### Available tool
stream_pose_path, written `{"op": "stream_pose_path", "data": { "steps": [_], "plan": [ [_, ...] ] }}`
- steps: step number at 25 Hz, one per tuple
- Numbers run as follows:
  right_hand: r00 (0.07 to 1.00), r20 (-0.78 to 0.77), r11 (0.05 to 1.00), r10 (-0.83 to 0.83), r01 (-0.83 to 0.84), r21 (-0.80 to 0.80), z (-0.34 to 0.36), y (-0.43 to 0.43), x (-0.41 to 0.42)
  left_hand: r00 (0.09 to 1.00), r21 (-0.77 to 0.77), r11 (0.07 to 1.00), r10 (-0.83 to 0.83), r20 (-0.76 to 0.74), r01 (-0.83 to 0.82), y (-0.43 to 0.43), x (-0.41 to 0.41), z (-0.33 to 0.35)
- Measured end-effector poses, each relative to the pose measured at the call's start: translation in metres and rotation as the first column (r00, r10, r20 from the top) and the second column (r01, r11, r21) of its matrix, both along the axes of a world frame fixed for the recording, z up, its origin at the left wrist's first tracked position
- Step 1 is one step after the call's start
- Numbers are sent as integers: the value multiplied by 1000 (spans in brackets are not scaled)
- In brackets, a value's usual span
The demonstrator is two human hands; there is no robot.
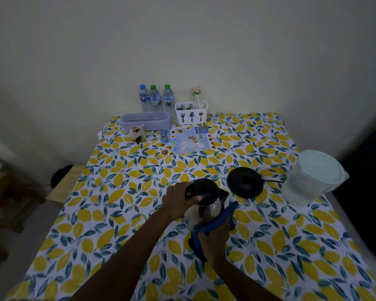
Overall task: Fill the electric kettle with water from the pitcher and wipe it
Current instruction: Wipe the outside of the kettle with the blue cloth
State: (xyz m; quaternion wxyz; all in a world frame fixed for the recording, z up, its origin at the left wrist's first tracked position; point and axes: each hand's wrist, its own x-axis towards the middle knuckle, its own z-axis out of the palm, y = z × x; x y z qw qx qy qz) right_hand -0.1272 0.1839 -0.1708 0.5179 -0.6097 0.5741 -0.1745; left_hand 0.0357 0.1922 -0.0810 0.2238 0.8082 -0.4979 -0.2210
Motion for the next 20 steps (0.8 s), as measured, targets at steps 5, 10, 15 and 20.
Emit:
{"op": "stream_pose_path", "data": {
  "steps": [5, 10, 15, 20],
  "plan": [
    [994, 79, 996, 72, -68, -57, 0, -20, -18, 983, -203, 975, 52, -177, -88, 29, 13, -14],
    [995, 52, 988, 84, -76, -133, 11, -40, -37, 979, -219, 973, 34, -200, -78, 28, 21, -18],
    [981, -35, 896, 192, -190, -400, 20, -62, -53, 966, -312, 926, 150, -210, -212, 20, 19, -25],
    [887, -335, 807, 317, -438, -397, 4, -95, -60, 963, -415, 876, 170, -211, -245, -6, 25, -6]
  ]
}}
